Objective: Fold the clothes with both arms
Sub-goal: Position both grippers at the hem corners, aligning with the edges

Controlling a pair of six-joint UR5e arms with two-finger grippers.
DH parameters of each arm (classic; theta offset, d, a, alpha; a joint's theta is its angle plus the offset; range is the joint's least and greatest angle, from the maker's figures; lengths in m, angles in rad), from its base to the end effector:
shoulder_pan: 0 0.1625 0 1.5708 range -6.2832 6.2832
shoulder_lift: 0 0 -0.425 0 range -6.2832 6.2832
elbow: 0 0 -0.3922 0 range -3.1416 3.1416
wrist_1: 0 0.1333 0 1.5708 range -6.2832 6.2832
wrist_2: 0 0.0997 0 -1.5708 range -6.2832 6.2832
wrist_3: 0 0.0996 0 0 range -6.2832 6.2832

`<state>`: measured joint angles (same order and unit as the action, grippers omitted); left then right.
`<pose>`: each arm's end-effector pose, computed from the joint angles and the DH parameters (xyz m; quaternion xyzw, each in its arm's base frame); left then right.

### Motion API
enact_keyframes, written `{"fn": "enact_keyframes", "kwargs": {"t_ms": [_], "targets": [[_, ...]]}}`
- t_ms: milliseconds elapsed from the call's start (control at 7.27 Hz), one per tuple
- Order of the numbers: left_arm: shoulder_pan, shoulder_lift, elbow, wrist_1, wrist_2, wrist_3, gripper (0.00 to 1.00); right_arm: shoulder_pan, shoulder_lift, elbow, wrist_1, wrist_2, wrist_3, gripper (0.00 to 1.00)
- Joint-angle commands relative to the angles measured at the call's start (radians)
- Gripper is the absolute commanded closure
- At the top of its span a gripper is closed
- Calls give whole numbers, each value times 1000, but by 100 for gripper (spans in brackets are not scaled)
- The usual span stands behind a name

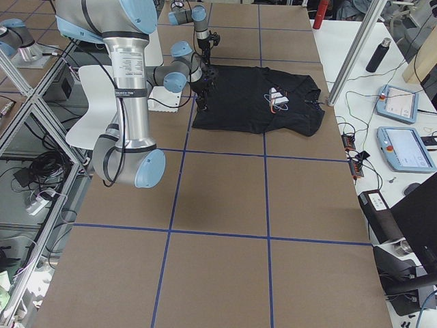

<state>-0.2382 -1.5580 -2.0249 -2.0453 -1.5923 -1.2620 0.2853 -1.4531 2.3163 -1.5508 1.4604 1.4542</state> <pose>0.4441 -0.2428 0.4015 0.1101 0.4282 0.0364 0.8962 -0.3860 -0.2636 0.2723 0.1341 -0.4082 0.0995 0.8975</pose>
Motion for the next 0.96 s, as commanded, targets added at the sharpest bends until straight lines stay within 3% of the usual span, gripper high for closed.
{"fn": "enact_keyframes", "kwargs": {"t_ms": [0, 550, 825], "targets": [[-1, 1, 0, -1, 0, -3, 99, 0, -1, 0, 0, 0, 2, 0], [-3, 1, -21, -3, 0, -5, 100, -8, -3, -11, 0, -2, 3, 0], [-3, -2, -23, -3, 0, -5, 100, -90, 2, -23, -2, -98, 72, 0]]}}
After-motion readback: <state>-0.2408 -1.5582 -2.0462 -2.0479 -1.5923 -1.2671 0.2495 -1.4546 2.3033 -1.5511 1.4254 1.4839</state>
